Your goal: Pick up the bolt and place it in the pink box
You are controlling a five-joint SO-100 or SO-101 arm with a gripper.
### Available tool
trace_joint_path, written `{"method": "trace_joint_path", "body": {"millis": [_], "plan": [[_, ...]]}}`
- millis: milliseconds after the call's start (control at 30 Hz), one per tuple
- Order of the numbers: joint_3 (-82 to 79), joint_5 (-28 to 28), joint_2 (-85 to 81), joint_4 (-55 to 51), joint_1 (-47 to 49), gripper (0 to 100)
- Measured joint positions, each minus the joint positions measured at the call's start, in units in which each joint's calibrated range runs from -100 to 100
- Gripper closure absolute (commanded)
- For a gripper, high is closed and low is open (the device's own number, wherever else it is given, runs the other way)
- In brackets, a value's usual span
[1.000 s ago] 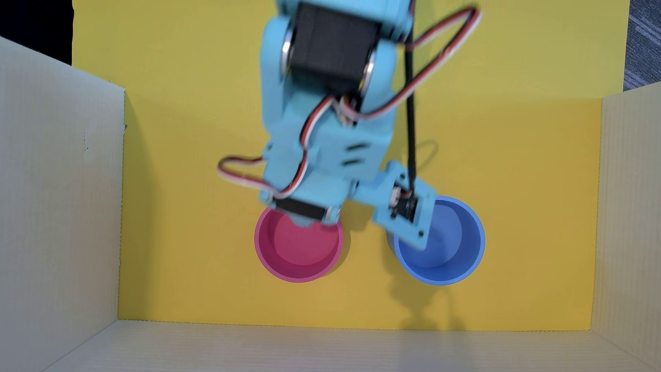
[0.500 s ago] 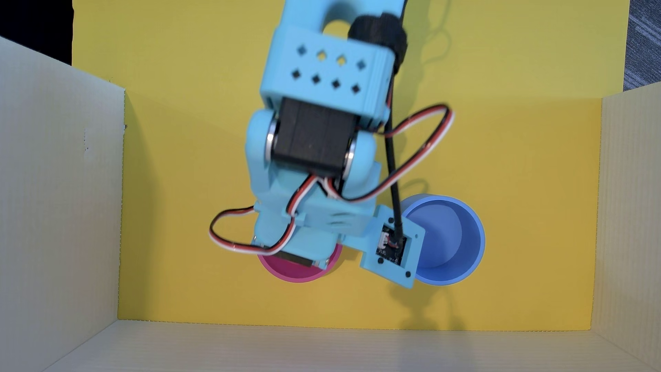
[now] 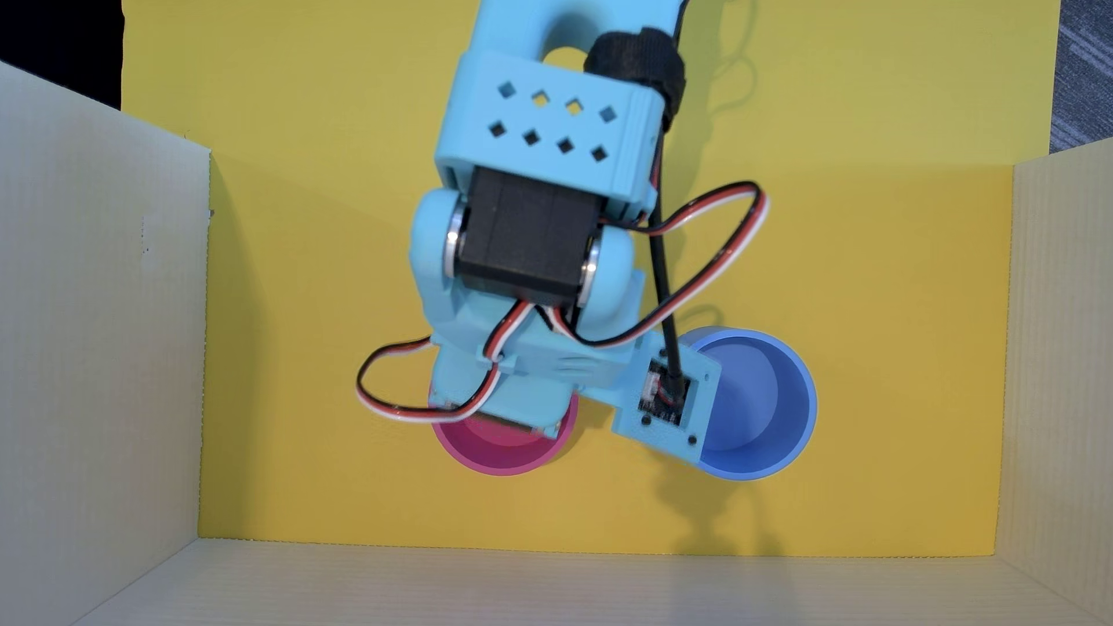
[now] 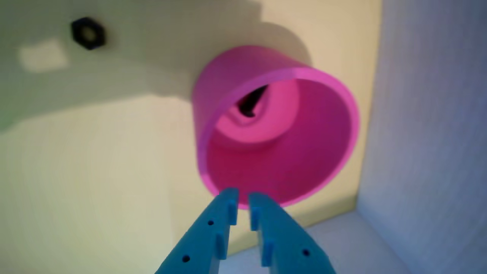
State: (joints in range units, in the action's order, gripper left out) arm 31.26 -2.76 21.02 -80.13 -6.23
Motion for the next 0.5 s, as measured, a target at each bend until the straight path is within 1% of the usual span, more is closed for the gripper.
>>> {"method": "trace_joint_path", "body": {"millis": [100,233,367,500], "plan": [[-0.5,0.0,-2.5,-2.6,0.0,98],[-6.8,0.0,-12.5,-4.1,0.7,99],[-18.8,0.0,-26.6,-3.9,2.8,99],[-33.2,0.1,-41.8,0.9,4.2,99]]}}
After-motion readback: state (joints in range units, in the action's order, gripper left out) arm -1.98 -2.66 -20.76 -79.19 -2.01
